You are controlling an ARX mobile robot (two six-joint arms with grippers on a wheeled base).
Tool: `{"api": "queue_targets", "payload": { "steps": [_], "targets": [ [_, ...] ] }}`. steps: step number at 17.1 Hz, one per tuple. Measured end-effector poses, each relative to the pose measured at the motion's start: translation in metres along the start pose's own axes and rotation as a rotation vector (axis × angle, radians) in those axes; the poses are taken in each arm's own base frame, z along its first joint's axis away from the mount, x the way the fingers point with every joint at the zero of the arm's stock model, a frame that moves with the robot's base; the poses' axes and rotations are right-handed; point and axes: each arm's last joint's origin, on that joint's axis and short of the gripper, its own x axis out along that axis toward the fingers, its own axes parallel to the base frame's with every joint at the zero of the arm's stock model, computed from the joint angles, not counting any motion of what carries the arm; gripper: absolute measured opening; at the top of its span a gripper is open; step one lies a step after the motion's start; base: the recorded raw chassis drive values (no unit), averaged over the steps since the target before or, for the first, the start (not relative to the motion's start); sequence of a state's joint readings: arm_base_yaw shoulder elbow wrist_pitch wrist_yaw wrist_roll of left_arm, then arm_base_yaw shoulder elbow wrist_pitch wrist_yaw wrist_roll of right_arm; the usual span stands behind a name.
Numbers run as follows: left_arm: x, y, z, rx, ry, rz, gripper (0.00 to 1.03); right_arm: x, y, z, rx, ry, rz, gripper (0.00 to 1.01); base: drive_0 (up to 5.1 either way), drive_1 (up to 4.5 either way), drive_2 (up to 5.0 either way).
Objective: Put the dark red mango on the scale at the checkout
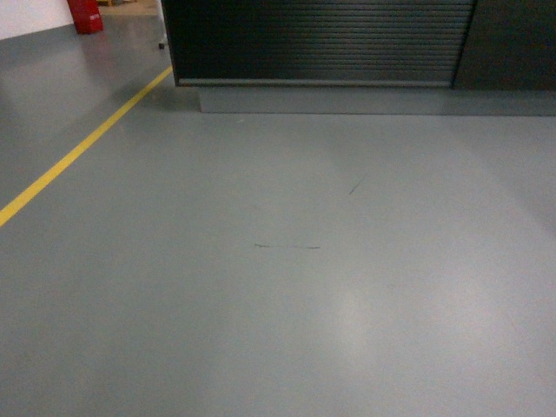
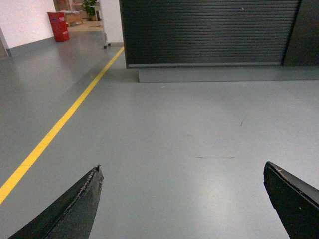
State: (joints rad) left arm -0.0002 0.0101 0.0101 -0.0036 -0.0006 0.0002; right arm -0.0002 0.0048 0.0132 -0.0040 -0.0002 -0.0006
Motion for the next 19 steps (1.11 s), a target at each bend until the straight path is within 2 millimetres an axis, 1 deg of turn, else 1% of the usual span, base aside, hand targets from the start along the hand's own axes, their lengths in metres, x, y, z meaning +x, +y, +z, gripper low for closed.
{"api": "queue_targets", "payload": {
  "steps": [19],
  "targets": [
    [0.0000, 0.0000, 0.0000, 0.000, 0.000, 0.000, 0.98, 0.0000, 0.0000, 0.0000, 0.000, 0.000, 0.000, 0.98, 0.0, 0.00, 0.0]
  ]
}}
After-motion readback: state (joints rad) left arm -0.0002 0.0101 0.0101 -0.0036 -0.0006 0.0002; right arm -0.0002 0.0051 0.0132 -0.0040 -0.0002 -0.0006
